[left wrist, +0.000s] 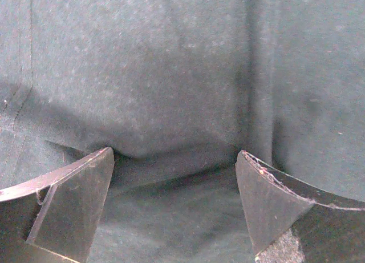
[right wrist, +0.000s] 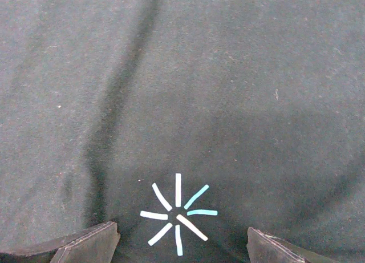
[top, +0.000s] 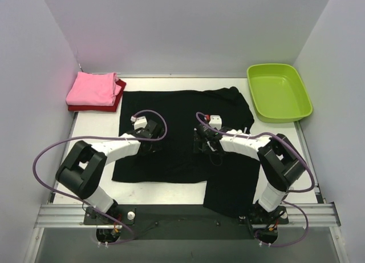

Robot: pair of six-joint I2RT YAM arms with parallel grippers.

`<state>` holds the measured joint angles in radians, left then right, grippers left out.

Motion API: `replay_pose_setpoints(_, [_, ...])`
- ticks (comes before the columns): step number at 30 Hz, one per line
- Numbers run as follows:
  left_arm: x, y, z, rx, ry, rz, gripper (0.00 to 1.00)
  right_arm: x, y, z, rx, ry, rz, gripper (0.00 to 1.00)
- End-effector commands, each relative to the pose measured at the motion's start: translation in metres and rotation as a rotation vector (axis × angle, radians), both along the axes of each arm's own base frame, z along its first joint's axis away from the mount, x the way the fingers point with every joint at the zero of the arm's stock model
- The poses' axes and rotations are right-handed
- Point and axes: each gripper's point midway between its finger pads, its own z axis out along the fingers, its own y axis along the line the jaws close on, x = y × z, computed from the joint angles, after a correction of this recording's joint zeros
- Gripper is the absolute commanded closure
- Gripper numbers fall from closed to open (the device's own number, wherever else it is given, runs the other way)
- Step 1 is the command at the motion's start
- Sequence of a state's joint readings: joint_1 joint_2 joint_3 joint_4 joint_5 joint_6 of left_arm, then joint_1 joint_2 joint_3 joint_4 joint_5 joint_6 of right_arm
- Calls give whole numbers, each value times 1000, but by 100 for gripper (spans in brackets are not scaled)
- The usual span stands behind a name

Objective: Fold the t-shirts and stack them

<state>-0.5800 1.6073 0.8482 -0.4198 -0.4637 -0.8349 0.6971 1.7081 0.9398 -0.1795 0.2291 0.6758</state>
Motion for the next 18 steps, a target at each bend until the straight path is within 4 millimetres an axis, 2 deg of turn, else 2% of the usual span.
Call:
replay_pose_setpoints(1, [-81,16,-35,72,251,-35,2,-73,-17,-27,-74,202,4,2])
replay_pose_setpoints(6, [-102,14,-31,82,233,-37,3,-104,-23,-30,-121,204,25,3])
replay_pose_setpoints(10, [-122,18,-26,71,222,-21,3,-116,-33,-27,-153,191,14,2])
replay_pose_setpoints(15, [-130,18,-9,46,181,-13,2,-112,-42,-13,-183,149,-17,3])
replay_pose_setpoints(18, [-123,15,20,14,117,-7,3,-93,-43,17,-199,43,-37,2])
